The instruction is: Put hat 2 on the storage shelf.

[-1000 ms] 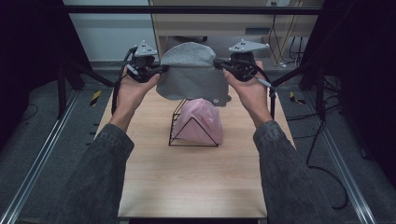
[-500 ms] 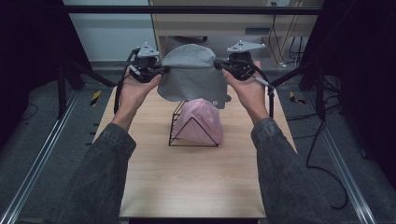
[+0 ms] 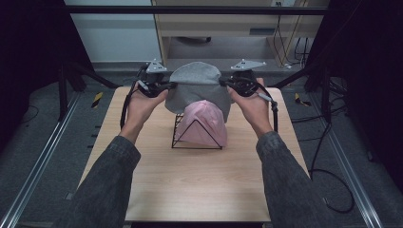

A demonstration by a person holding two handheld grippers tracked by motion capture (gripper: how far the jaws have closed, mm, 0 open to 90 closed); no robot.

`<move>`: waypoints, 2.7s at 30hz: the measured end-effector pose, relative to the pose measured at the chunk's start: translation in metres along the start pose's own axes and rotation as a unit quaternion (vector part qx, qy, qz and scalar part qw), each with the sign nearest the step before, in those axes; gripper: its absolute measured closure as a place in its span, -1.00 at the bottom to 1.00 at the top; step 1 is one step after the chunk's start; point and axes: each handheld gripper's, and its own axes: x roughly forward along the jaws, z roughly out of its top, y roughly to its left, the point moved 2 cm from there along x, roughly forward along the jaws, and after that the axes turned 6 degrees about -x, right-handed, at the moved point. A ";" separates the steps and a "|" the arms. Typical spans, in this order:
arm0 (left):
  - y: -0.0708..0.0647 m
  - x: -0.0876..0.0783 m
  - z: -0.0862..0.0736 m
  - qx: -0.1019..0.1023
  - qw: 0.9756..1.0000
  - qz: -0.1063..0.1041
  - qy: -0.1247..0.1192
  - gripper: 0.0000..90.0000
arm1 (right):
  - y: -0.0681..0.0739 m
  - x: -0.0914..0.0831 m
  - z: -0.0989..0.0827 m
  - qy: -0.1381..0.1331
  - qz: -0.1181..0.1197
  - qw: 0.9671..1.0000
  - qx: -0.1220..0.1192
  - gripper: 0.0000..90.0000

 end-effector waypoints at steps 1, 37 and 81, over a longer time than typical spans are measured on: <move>0.000 0.001 -0.002 -0.001 1.000 -0.001 0.002 0.93 | 0.001 0.001 -0.004 0.001 0.001 1.000 -0.002 0.99; -0.021 0.033 -0.072 -0.016 0.997 -0.027 0.069 0.92 | 0.022 0.015 -0.073 0.034 0.023 0.999 0.029 1.00; -0.020 0.042 -0.108 -0.041 0.993 -0.020 0.104 0.94 | 0.025 0.025 -0.090 0.063 0.030 0.997 0.041 0.99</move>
